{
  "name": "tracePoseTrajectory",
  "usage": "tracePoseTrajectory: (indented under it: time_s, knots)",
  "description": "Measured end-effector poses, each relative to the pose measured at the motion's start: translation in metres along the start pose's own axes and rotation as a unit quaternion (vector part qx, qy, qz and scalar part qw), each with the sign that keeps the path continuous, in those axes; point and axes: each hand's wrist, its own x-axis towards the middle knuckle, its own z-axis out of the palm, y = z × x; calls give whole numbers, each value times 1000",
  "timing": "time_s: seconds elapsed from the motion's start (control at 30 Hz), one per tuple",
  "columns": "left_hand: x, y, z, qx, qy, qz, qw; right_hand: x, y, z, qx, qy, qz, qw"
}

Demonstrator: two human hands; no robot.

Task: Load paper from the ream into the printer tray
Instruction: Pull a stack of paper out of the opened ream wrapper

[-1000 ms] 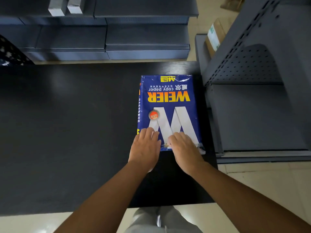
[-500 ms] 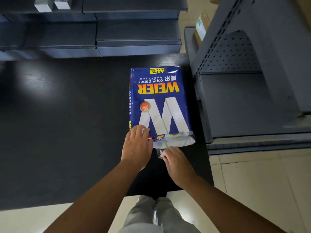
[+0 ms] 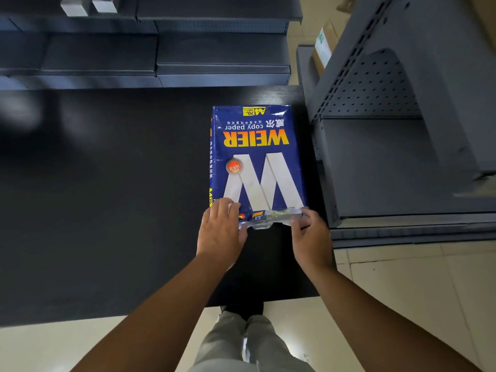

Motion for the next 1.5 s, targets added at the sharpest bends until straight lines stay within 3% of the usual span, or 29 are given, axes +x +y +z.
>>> tracePoseTrajectory:
  time_s: [0.17,0.33,0.97,1.5]
  knots:
    - [1,-2,1,-4,4,-1,1000,-1,-4,2,-16,7,-14,1000]
    - [0,-3,2,-4,5,3,1000,2,-6,2,49,11,44,998]
    - [3,-12,2,6,3,35,999,8,-21,6,104,53,128,985]
    - [-6,-14,0,8,2,33,999,17,-19,4,253,16,249,935]
